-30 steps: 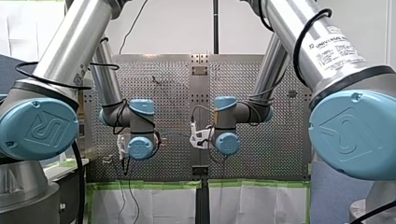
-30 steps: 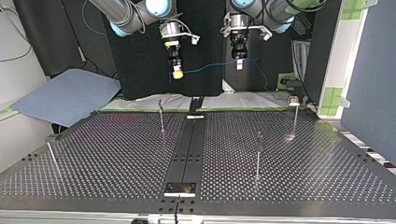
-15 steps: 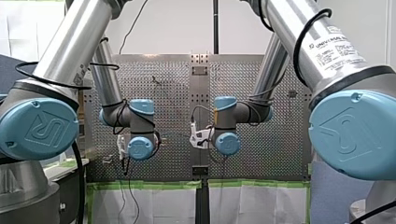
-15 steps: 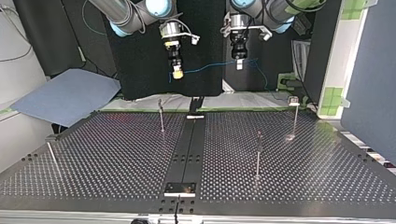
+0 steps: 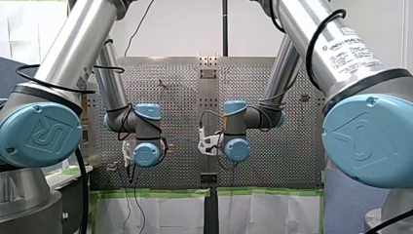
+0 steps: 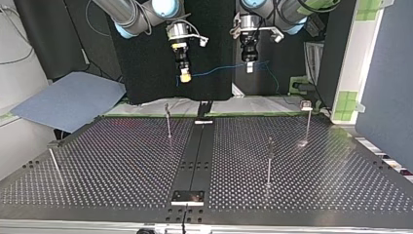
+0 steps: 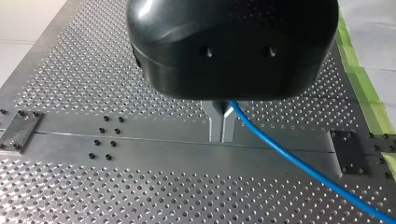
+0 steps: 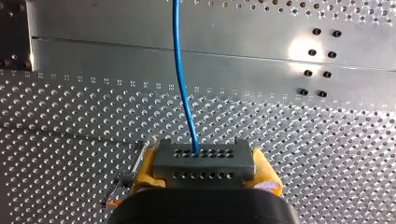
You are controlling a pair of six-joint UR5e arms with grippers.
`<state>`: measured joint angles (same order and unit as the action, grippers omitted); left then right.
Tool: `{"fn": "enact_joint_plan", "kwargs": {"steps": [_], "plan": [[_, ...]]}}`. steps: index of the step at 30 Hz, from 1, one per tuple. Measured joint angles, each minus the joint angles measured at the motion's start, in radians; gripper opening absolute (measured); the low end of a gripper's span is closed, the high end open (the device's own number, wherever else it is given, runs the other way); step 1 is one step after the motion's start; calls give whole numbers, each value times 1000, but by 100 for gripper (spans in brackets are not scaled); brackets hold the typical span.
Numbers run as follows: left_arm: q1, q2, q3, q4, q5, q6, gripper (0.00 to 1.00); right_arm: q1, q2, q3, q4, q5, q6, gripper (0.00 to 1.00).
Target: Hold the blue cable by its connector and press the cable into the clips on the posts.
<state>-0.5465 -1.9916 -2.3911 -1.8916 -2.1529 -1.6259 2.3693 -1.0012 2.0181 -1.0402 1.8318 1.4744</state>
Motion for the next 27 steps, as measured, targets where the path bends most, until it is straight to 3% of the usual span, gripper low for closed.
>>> {"fn": "enact_joint_plan", "kwargs": {"steps": [27], "plan": [[0, 0, 0, 0, 0, 0, 0, 0, 0, 0, 0, 0, 0, 0]]}}
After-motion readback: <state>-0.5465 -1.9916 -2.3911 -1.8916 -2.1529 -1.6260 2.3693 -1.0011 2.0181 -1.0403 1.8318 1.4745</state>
